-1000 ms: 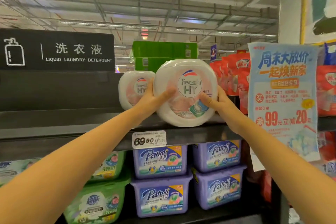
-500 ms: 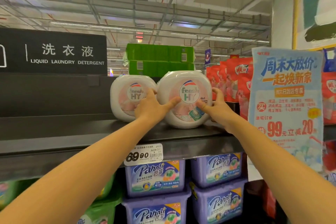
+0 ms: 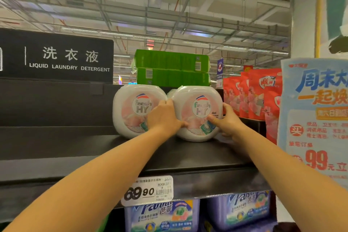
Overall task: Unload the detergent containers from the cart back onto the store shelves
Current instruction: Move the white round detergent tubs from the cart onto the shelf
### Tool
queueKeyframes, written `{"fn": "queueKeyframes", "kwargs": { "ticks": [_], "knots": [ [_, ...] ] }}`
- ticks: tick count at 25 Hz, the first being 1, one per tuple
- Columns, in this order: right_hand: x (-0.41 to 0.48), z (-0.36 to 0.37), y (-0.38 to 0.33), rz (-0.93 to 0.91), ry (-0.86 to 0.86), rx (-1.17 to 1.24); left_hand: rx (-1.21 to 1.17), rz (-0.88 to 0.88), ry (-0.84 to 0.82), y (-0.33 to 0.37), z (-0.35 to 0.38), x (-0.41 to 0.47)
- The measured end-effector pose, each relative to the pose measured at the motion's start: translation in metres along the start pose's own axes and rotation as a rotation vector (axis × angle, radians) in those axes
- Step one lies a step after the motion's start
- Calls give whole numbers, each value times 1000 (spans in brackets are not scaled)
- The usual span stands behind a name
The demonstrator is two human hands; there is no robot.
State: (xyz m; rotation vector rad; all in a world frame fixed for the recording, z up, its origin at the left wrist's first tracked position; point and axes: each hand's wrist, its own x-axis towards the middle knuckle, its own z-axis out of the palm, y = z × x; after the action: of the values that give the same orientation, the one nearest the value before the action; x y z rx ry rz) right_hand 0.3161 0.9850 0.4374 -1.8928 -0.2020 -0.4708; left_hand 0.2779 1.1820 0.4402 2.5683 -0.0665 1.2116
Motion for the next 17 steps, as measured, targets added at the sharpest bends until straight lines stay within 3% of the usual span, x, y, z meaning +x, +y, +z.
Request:
{"fn": "queueKeyframes", "kwargs": {
  "ticks": [10,17],
  "knots": [
    [25,19,-1,-73,63,-291,22,109,61,-8,17,13],
    [19,20,-1,-62,126,-305,-242,-18,-39,-14,9,17]
  ]
}}
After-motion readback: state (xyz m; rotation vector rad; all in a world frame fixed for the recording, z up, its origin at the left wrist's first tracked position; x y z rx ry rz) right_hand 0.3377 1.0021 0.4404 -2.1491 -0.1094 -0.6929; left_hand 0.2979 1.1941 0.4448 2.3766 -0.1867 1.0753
